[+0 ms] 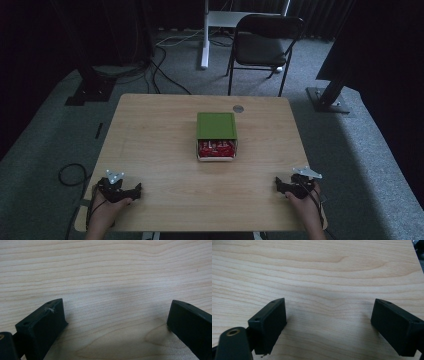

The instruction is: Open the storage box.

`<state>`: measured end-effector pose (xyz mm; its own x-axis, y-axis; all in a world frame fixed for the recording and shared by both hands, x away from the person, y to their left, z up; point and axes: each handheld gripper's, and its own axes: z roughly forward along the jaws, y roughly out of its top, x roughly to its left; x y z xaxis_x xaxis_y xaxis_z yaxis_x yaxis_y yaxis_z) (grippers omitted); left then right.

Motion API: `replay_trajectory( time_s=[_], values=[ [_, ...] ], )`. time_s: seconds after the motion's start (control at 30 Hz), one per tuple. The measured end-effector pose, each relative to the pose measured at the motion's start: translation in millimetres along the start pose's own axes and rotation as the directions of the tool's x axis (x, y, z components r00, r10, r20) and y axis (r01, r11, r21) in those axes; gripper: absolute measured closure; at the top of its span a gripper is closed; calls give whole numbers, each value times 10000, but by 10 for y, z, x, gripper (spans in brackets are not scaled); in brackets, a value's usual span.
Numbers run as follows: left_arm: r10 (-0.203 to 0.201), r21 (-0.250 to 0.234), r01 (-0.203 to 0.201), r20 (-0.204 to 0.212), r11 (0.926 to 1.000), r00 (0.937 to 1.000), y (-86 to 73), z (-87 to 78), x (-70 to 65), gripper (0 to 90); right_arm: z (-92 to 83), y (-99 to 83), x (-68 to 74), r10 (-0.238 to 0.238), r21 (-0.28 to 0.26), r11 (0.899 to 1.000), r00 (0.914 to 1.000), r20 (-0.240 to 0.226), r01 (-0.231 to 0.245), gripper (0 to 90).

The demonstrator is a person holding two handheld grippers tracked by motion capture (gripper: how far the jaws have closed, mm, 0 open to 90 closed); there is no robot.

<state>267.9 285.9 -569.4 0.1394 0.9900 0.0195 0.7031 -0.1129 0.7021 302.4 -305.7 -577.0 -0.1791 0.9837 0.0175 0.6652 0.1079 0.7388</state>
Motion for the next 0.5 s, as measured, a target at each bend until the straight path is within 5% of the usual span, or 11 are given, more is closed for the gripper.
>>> replay_trajectory(
  time_s=[0.3,0.5],
  values=[
    [105,-11,-105,59,9999,9999,-4,-6,-22,24,0,0,0,-2,4,10000,10000,0,2,123],
    [934,-218,-931,130,9954,9955,18,-2,-105,29,0,1,0,-1,5,10000,10000,-3,1,123]
  ],
)
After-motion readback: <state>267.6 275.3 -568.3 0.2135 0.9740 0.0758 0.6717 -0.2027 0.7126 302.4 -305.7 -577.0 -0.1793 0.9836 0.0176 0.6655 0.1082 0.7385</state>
